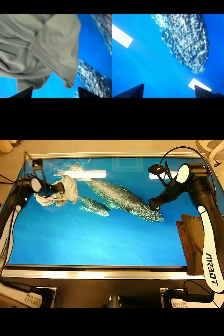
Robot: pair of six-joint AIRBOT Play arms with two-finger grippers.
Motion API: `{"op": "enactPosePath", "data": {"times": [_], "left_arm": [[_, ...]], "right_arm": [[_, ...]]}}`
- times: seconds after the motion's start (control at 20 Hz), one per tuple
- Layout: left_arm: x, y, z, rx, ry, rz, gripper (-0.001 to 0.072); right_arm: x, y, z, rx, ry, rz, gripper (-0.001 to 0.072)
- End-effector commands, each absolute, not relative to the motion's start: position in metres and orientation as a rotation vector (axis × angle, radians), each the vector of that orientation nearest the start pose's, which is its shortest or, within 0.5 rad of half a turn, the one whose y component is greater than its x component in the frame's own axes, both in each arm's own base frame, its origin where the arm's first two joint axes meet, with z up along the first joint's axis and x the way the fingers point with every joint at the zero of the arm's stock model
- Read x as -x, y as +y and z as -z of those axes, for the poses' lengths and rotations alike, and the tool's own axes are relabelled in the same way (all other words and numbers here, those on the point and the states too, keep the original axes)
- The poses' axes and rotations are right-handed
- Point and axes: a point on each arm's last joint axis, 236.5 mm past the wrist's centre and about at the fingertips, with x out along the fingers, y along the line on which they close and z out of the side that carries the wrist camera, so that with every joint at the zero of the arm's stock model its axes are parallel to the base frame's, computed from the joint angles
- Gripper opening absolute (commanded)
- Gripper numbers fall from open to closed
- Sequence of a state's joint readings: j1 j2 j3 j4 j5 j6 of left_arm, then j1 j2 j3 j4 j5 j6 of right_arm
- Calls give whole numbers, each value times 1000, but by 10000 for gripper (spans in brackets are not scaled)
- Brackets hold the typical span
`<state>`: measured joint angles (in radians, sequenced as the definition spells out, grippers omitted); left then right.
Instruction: Fold the shirts.
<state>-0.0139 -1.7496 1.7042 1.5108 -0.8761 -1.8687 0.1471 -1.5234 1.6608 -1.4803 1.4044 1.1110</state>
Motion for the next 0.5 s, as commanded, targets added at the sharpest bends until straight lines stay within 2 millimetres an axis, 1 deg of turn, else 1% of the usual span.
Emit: {"op": "enactPosePath", "data": {"times": [0.0,0.1,0.15,0.25,0.35,0.45], "left_arm": [[-608,15,-2,642,1005,-124,690],[-600,42,26,621,1076,-227,690],[-598,52,37,613,1089,-270,691],[-598,55,53,611,1106,-288,691],[-607,55,61,611,1077,-283,690],[-620,51,63,612,1027,-270,690]], "right_arm": [[-443,94,-72,395,1182,-497,671],[-442,97,-72,384,1179,-506,671],[-442,99,-73,376,1178,-514,671],[-441,104,-73,360,1174,-528,671],[-441,107,-74,347,1171,-540,670],[-440,109,-74,342,1171,-544,670]]}}
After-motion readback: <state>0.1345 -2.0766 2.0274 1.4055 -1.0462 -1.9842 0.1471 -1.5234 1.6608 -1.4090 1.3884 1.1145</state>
